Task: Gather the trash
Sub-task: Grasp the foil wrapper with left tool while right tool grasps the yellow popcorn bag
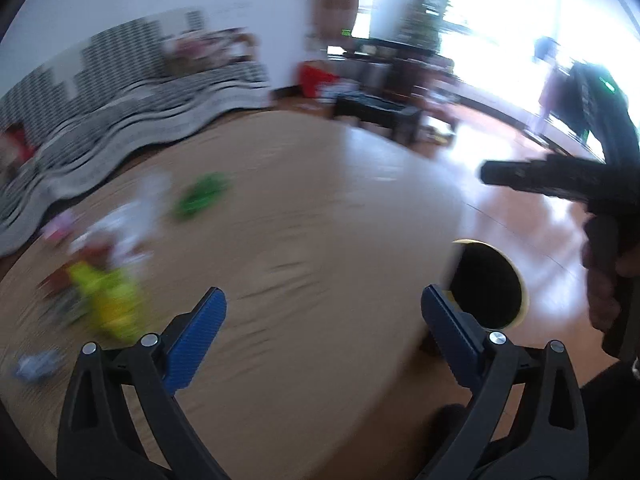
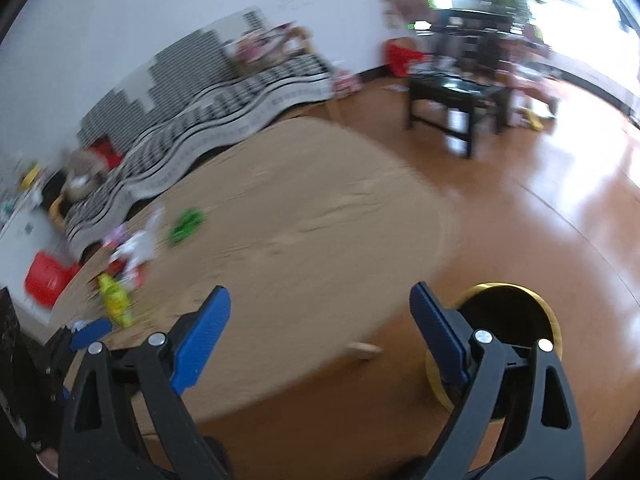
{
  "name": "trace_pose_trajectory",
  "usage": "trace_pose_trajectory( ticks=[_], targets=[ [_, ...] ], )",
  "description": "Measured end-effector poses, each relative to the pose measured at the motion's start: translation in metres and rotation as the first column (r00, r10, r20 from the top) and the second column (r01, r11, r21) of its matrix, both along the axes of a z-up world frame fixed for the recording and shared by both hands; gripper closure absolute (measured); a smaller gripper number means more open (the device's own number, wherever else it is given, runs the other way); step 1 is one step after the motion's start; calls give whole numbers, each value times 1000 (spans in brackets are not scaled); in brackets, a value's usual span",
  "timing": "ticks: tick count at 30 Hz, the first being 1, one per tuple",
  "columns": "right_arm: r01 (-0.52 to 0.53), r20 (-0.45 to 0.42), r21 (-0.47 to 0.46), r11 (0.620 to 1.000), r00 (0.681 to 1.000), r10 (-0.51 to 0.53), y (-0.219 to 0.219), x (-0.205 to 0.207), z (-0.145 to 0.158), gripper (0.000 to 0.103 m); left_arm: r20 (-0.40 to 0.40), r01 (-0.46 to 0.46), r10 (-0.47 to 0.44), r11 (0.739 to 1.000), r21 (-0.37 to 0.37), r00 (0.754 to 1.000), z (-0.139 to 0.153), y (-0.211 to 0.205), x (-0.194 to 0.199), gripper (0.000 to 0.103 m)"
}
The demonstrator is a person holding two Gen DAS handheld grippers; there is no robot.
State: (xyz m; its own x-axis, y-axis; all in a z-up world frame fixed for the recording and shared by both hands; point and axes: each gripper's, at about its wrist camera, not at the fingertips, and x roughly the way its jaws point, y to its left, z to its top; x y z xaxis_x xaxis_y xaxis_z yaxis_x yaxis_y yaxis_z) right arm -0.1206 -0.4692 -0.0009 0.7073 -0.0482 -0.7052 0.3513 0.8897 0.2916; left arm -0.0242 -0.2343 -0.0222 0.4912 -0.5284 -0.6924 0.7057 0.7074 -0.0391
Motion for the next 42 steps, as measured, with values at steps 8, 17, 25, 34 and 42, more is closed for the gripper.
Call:
trace_pose_trajectory(
  ticks=[8,17,25,34,42],
  targets=[
    [-252,-4,-1,968,968,252,130,90,0,15,-2,-295,295,955,-31,956,-1,159,50,8],
    [-420,-64,29,907,905,421,222,152,-37,15,-39,-456,454,889,-36,890,-19,267,78,8],
    [-475,-144,79,876,864,481,258,185,-76,15,-6,-358,359,933,47,934,-42,268,111,8],
    [-495,-162,37,868,855,494,273,204,-93,15,-22,-218,224,964,154,974,-69,245,137,8],
    [-488,-118,56,871,863,491,274,214,-93,32,-36,-232,240,961,153,970,-76,237,152,8]
  ],
)
